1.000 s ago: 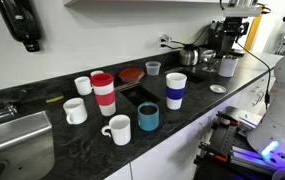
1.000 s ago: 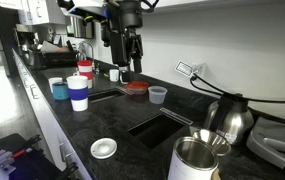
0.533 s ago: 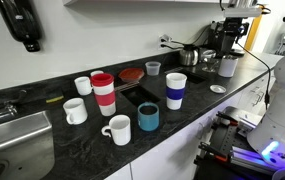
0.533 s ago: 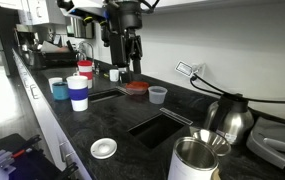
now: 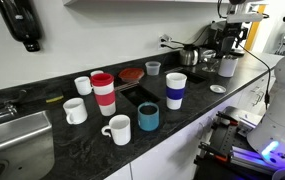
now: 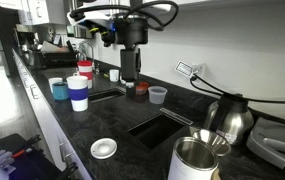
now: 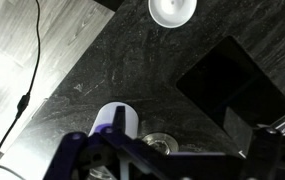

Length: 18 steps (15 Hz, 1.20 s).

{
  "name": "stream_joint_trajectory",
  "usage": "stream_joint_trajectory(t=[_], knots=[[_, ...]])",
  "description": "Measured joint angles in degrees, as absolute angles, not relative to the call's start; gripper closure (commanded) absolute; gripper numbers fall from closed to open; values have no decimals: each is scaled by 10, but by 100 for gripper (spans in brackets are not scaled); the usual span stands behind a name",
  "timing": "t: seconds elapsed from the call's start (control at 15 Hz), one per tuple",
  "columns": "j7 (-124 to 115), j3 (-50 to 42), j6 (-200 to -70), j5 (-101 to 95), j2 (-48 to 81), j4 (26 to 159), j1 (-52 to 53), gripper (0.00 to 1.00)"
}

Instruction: Pick the white cup and move it left on the counter

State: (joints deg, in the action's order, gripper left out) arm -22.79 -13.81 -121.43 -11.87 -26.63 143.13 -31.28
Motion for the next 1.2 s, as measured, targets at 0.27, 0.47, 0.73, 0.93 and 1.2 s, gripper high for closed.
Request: stream_joint_trajectory(t=[0.27,0.47,0.73,0.93,1.2], knots=[[-179,-160,-1219,-143,-179,1389,-310,0],[-178,-175,-1246,-153,-109,1337,-310,0],[-180,-175,-1246,-153,-94,1322,-308,0],[-181,-179,-1246,-153,-94,1322,-304,0],[-186,-197,-1246,-128,-74,1313,-295,0]])
